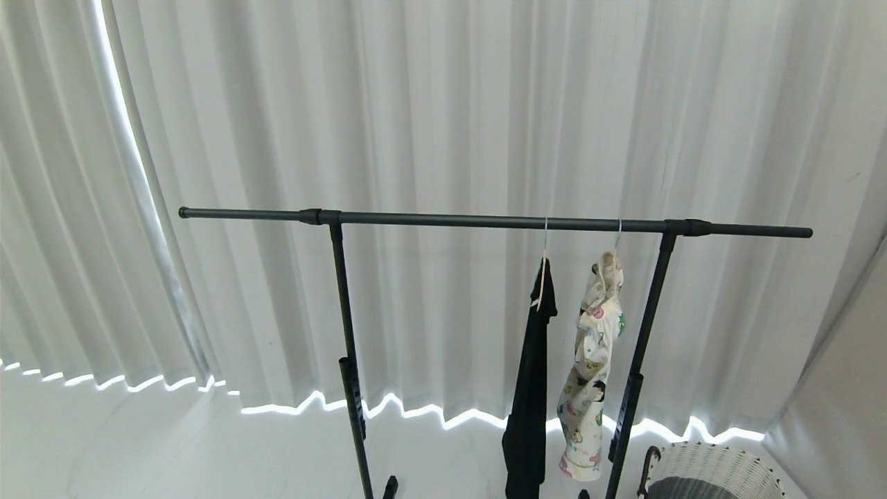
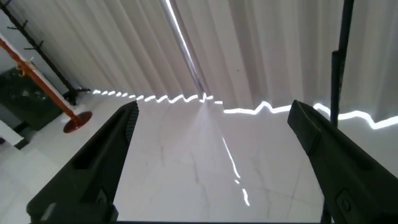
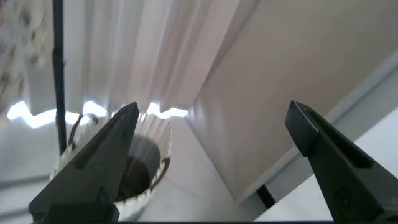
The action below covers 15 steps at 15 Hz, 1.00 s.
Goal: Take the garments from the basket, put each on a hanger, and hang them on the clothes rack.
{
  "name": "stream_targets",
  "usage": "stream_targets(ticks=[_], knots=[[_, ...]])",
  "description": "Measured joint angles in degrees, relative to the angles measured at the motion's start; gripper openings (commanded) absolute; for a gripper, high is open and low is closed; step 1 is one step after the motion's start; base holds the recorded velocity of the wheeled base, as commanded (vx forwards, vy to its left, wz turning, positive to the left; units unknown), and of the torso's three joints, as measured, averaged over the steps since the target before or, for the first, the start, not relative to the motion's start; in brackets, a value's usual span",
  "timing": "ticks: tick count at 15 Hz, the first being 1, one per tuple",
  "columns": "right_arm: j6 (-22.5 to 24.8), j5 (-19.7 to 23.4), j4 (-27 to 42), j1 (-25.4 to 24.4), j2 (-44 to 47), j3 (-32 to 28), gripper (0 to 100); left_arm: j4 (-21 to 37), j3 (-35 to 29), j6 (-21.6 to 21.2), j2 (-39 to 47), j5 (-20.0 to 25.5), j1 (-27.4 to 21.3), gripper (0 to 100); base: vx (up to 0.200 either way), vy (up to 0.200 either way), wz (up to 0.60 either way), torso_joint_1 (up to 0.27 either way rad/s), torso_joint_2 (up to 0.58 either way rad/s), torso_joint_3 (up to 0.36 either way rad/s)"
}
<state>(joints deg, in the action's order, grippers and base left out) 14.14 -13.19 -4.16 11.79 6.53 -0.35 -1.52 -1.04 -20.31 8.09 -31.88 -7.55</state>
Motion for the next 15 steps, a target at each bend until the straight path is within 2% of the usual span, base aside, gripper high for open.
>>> stream_targets(ticks=[2,4,6,9,10,12,13,15], knots=[[-4.2,-1.4,-1.0,0.0,-0.6,0.1,100,0.0,0.1,2.4,-1.5,-0.2,0.2,100,0.000,0.000,0.00,0.000,0.00,0.000],[-2.5,-1.3,-1.2,0.0,-0.9,0.3,100,0.1,0.2,-1.0,-2.1,-0.3,0.1,100,0.000,0.000,0.00,0.000,0.00,0.000],[-2.1,-0.8,-1.3,-3.5,-0.4,0.4,100,0.1,0.0,-1.9,-1.0,0.3,0.0,100,0.000,0.000,0.00,0.000,0.00,0.000],[-1.7,-1.9,-1.2,-14.4,1.0,0.4,100,0.1,0.0,-2.2,1.8,0.7,5.9,100,0.000,0.000,0.00,0.000,0.00,0.000],[-1.3,-3.2,-1.2,-15.8,1.4,0.4,100,0.1,0.0,-2.1,2.1,0.9,8.1,100,0.000,0.000,0.00,0.000,0.00,0.000],[-1.1,-4.5,-1.1,-14.4,1.1,0.4,100,0.1,0.0,-1.6,0.5,1.1,10.7,100,0.000,0.000,0.00,0.000,0.00,0.000],[-1.1,-4.5,-1.1,-14.0,0.4,0.4,100,0.0,0.0,0.0,-0.7,1.2,11.6,100,0.000,0.000,0.00,0.000,0.00,0.000],[-1.3,-3.5,-1.2,-13.1,-2.4,0.4,100,-0.1,0.4,7.8,-1.9,3.9,12.5,100,0.000,0.000,0.00,0.000,0.00,0.000]])
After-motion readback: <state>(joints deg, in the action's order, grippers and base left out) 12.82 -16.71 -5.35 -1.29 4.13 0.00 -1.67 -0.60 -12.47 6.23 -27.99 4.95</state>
